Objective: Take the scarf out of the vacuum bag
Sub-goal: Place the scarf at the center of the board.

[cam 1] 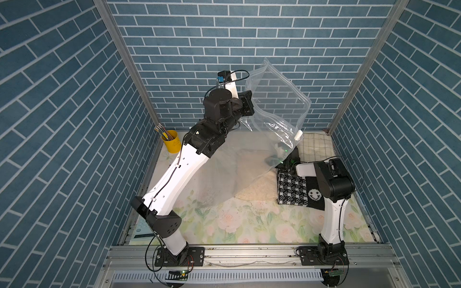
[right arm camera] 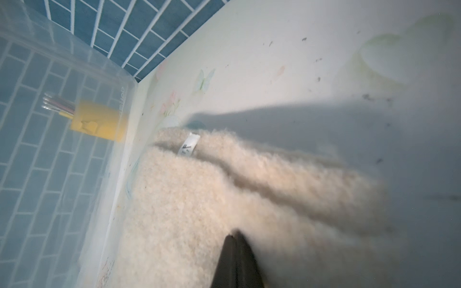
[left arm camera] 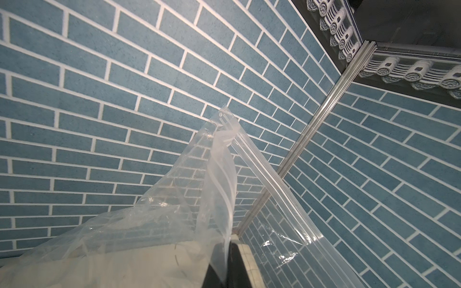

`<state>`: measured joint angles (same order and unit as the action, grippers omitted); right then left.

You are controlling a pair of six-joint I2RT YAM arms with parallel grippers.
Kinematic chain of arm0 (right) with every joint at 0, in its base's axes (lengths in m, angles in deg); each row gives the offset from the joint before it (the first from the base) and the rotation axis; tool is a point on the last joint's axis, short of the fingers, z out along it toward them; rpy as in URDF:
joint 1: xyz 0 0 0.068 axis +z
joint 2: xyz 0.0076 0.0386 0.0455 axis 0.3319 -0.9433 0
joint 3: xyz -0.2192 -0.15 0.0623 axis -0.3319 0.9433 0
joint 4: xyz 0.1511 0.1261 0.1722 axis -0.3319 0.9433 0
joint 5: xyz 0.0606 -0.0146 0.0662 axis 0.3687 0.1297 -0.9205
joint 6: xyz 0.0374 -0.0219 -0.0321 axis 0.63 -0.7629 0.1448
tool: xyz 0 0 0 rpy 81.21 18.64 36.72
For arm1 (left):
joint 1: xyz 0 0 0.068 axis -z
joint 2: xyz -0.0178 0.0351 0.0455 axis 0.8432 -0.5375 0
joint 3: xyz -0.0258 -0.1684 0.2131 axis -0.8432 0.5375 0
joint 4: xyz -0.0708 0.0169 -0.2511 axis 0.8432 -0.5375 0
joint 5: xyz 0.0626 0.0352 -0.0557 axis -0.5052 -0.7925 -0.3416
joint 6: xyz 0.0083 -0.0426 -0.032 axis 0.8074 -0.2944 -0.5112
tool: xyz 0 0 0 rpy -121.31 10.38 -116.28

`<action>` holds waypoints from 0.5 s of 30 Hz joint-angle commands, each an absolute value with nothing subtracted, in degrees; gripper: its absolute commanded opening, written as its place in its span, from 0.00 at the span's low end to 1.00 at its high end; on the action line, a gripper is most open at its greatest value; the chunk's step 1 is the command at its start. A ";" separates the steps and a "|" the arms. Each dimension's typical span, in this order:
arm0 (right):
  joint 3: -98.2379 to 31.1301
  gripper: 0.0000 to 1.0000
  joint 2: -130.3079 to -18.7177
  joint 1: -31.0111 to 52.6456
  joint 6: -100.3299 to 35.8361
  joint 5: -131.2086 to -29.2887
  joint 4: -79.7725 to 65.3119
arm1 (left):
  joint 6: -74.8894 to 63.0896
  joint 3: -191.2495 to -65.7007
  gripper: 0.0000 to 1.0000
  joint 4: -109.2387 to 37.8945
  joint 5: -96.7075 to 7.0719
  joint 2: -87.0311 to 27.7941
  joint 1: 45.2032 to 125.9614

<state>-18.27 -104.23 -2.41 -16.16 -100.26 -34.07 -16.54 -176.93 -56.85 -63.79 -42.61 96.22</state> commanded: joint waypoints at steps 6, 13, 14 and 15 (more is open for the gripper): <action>-9.35 0.00 -88.26 -0.81 -17.21 -105.67 -33.68 | -16.79 -176.88 0.00 -54.47 -63.29 -40.88 95.96; -2.33 0.00 -87.44 1.57 -18.88 -102.87 -29.33 | -16.92 -176.03 0.00 -53.57 -63.19 -40.45 95.89; -1.77 0.00 -88.61 2.15 -18.95 -102.52 -29.14 | -16.90 -175.94 0.00 -53.56 -63.20 -40.28 95.89; -1.40 0.00 -89.65 2.69 -18.96 -101.93 -28.76 | -16.82 -175.88 0.00 -53.53 -63.20 -40.23 95.91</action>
